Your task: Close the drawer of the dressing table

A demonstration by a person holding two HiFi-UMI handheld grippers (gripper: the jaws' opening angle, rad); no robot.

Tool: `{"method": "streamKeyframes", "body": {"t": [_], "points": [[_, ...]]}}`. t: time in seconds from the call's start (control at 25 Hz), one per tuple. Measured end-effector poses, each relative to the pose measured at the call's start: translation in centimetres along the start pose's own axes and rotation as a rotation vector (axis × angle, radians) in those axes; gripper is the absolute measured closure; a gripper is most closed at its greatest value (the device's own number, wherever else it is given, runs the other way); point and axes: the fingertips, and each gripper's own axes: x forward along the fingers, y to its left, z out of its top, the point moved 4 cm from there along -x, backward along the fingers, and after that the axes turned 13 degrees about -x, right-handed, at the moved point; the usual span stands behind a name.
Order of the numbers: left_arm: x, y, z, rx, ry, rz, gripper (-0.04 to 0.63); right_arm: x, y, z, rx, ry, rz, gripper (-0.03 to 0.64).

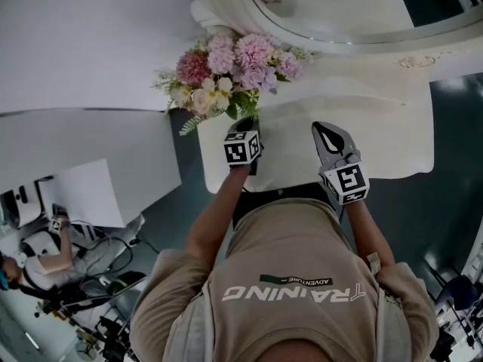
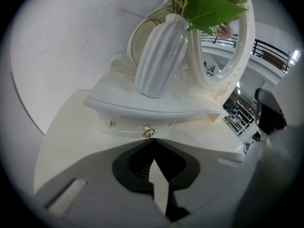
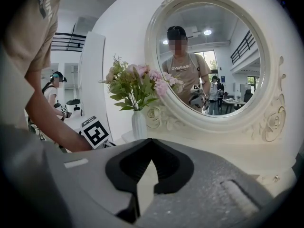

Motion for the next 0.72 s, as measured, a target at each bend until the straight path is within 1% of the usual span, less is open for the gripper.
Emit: {"method": "streamKeyframes", "body": {"t": [0.08, 0.16, 0.28, 0.36, 0.72], "points": [[-1.1, -0.2, -0.3, 0.008, -0.010, -0.003, 0.577, -0.1, 0.6, 0.2, -0.006, -0.005, 0.010, 0.615], [-2.7, -0.5, -0.5, 0.036, -0.027, -0.003, 0.577, -0.1, 1.2, 0.4, -0.010, -0.012, 0.022, 0.615], [-5.4, -1.2, 0.2, 0.090, -0.072, -0.019, 0.577, -0.1, 2.1, 0.8, -0.020, -0.026, 0.036, 0.615], [-7.3, -1.9, 0.7, 0.110, -0.109, -0.040, 0.577, 0.0, 2.6, 1.0, -0.032, -0.031, 0.045, 0.615], [-14.8, -2.8, 2.4, 0.122, -0.264, -0.090, 0.577, 0.2, 4.7, 2.9, -0.060, -0.081, 0.076, 0.614]]}}
